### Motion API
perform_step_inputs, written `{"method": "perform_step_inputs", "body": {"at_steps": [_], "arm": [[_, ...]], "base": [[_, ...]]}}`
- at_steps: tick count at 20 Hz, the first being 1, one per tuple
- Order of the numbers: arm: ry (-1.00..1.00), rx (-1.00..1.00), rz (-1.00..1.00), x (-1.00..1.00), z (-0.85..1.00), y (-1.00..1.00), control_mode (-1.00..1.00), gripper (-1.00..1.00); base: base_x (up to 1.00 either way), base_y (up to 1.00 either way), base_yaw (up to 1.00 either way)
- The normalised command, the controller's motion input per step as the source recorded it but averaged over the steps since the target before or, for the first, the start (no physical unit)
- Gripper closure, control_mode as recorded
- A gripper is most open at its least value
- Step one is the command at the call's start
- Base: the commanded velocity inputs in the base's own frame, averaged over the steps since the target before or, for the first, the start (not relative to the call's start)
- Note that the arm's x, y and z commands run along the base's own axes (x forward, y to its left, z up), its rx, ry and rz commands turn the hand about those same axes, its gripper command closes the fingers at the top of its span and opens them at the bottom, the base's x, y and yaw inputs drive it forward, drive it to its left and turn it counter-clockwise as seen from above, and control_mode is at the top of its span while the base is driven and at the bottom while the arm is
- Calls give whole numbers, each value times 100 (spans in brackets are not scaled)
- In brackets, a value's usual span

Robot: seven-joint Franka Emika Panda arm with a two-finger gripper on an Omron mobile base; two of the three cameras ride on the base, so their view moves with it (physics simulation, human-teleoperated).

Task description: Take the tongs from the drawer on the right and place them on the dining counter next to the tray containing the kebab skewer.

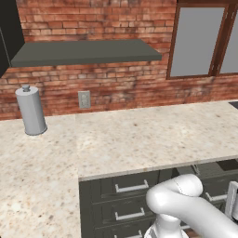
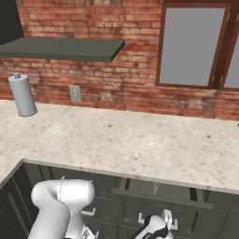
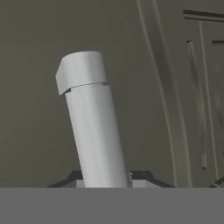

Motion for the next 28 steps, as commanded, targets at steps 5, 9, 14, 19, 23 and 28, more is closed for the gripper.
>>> {"method": "perform_step_inputs", "body": {"at_steps": [5,9,14,19,23,28], "arm": [[0,-3,0,-61,-1,-18,-100,100],[0,-4,2,-18,0,-6,-100,100],[0,-3,2,-8,-3,0,-100,100],[0,0,0,-22,0,0,-100,-100],[0,0,0,-21,2,0,-100,-100],[0,-4,0,-6,24,0,-100,-100]], "base": [[0,0,0],[0,0,0],[0,0,0],[0,0,0],[0,0,0],[0,0,0]]}}
